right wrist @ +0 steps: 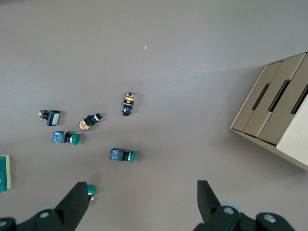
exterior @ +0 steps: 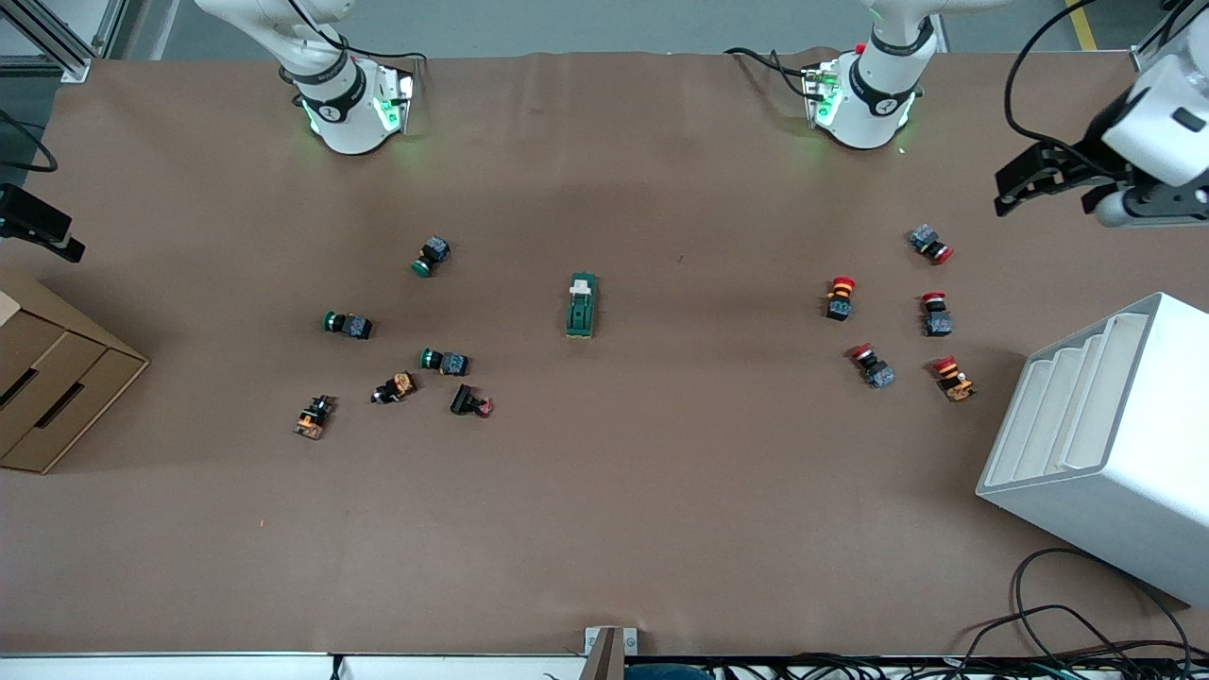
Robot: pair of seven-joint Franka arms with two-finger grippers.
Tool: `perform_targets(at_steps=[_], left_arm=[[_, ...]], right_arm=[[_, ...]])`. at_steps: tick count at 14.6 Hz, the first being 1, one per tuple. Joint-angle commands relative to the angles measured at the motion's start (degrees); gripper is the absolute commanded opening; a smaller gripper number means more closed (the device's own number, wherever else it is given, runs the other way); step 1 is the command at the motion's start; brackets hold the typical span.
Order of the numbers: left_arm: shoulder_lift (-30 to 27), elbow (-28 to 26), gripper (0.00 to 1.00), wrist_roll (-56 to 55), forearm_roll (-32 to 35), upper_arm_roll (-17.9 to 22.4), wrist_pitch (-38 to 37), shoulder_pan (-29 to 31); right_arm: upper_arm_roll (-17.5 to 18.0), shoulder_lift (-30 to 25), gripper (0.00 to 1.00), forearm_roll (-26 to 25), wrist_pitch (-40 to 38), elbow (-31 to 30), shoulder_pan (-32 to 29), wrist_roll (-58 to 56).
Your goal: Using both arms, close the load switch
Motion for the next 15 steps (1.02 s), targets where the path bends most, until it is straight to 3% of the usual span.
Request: perform_targets(at_steps=[1, 7, 11, 13, 15], left_arm=[[-0.2, 0.0, 1.00, -4.2, -0.3, -4.7, -1.0, 0.1], [0.2, -1.9, 1.00, -18.8, -0.6, -17.5, 1.8, 0.0], [0.2, -4.7, 1.00, -19.5, -0.6, -22.2, 4.6, 0.0], [0.2, -5.9, 1.00, -21.7, -0.6, -24.4, 6.6, 0.0], [0.4, -7.1, 1.00, -26.1, -0.7, -27.1, 8.8, 0.0]], right_arm=[[0.7, -0.3, 1.00, 0.2, -0.4, -0.3, -1.8, 0.1], [0.8, 3.9, 1.00, 0.7, 5.5, -0.4, -2.3, 0.0], [0.8, 5.4, 1.00, -0.1, 6.4, -0.3, -2.5, -0.8], [0.6, 11.1, 1.00, -0.3, 10.7, -0.1, -3.6, -0.9], [0.7, 12.7, 1.00, 0.2, 13.3, -0.3, -6.5, -4.0]])
